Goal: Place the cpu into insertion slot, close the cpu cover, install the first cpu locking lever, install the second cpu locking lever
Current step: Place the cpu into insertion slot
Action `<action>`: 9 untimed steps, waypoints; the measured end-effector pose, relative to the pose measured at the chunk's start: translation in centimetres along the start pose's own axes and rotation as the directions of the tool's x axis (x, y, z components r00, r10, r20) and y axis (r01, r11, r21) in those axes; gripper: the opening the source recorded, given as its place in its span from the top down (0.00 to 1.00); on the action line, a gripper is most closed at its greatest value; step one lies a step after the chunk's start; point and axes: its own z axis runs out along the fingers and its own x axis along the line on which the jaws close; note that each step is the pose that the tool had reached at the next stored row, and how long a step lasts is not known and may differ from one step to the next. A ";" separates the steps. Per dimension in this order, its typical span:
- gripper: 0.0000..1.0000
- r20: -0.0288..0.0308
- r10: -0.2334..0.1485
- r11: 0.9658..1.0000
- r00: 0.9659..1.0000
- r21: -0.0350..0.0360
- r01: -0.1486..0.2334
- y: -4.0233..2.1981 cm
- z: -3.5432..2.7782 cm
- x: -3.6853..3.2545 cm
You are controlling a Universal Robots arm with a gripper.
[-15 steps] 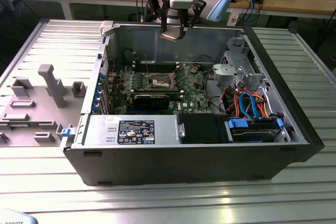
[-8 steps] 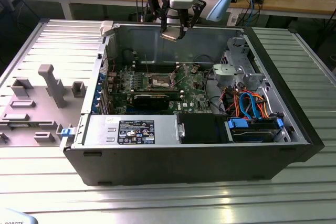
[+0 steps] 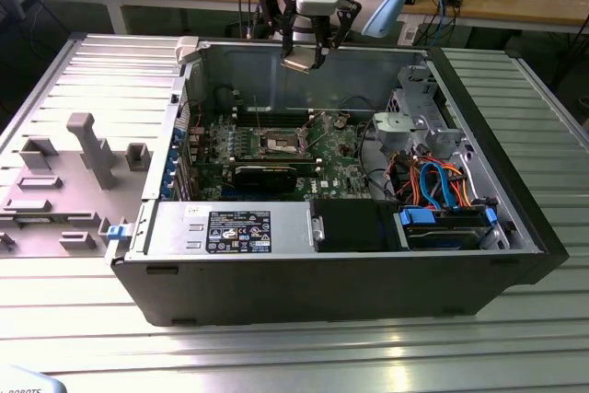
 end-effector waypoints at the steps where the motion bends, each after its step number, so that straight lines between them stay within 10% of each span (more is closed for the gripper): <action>1: 0.46 0.000 0.006 1.000 1.000 0.000 -0.006 0.00 0.02 0.00; 9: 0.46 0.002 0.026 1.000 1.000 0.000 -0.026 0.00 0.03 0.00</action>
